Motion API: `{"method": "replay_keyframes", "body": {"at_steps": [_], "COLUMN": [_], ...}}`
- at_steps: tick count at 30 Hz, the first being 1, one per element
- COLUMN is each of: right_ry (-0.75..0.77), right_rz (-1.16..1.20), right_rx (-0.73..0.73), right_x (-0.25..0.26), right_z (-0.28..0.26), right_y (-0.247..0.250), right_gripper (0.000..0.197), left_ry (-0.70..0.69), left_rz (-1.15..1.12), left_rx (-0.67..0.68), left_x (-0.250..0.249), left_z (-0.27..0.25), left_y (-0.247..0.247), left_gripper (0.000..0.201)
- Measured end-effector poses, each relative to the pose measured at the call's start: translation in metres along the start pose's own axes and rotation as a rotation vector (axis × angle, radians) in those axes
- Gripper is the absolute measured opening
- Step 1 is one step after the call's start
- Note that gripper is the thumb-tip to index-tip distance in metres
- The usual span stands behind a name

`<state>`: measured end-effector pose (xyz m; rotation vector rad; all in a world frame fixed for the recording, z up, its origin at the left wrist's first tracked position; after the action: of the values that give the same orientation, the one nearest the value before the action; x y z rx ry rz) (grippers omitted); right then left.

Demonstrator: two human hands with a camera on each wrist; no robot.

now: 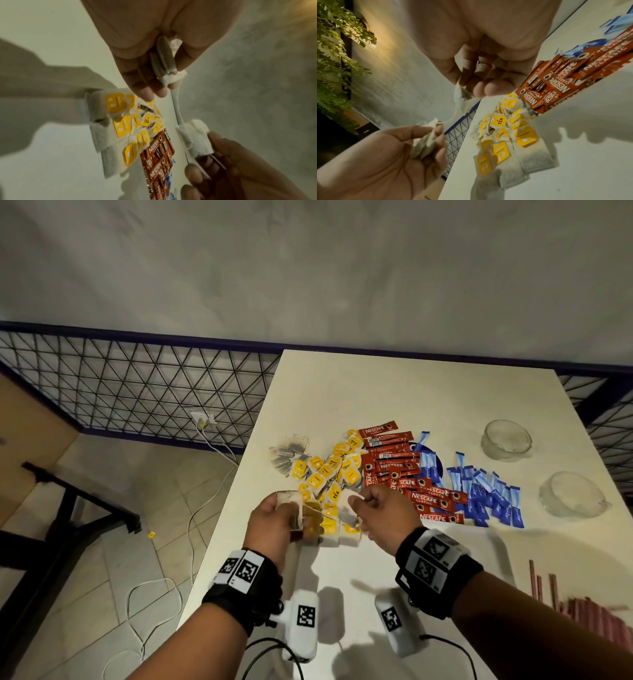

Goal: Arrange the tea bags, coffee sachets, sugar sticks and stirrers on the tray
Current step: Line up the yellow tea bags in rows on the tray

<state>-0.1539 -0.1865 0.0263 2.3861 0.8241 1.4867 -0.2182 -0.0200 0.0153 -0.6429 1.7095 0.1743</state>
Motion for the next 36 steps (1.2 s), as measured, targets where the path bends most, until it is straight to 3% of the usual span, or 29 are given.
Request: {"method": "replay_keyframes", "body": {"at_steps": [4, 7, 10, 13, 18, 22, 24, 30, 36], "right_ry": [0.043, 0.067, 0.11, 0.185, 0.307, 0.301, 0.31, 0.348, 0.341], "right_rz": [0.011, 0.042, 0.011, -0.052, -0.198, -0.338, -0.378, -0.361, -0.423], "right_rx": [0.049, 0.124, 0.182, 0.146, 0.175, 0.131, 0.155, 0.2, 0.16], "right_x": [0.008, 0.016, 0.018, 0.017, 0.028, 0.032, 0.031, 0.036, 0.03], "right_z": [-0.005, -0.009, -0.011, -0.01, -0.01, -0.005, -0.004, -0.003, 0.006], "right_y": [-0.006, -0.008, -0.004, 0.002, 0.011, 0.022, 0.024, 0.019, 0.015], "right_gripper": [0.026, 0.02, 0.02, 0.009, 0.018, 0.005, 0.008, 0.01, 0.011], "left_ry": [-0.107, -0.114, -0.148, -0.136, -0.127, -0.186, -0.241, -0.303, -0.278], "left_rz": [0.319, 0.348, 0.353, 0.339, 0.351, 0.326, 0.33, 0.557, 0.637], "left_rx": [0.265, 0.369, 0.358, 0.352, 0.397, 0.26, 0.225, 0.37, 0.403], "left_x": [0.004, 0.007, 0.005, 0.003, 0.004, 0.004, 0.003, 0.011, 0.017], "left_z": [0.0, -0.002, 0.0, 0.005, 0.008, 0.006, 0.007, 0.013, 0.017], "left_y": [-0.007, -0.013, -0.009, -0.005, -0.003, 0.01, 0.011, -0.005, -0.004], "left_gripper": [0.012, 0.016, 0.026, 0.026, 0.023, 0.021, 0.027, 0.031, 0.013]}}
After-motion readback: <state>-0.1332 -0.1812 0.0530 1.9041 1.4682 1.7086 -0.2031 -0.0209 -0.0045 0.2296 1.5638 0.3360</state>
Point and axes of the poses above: each hand's wrist, its own z-axis towards the middle knuckle, its own y-axis out of the back of the hand, x = y × z, the point moved 1 cm from there along z, towards the middle knuckle, and after that the axes turned 12 degrees about -y, right-handed, at the moved point
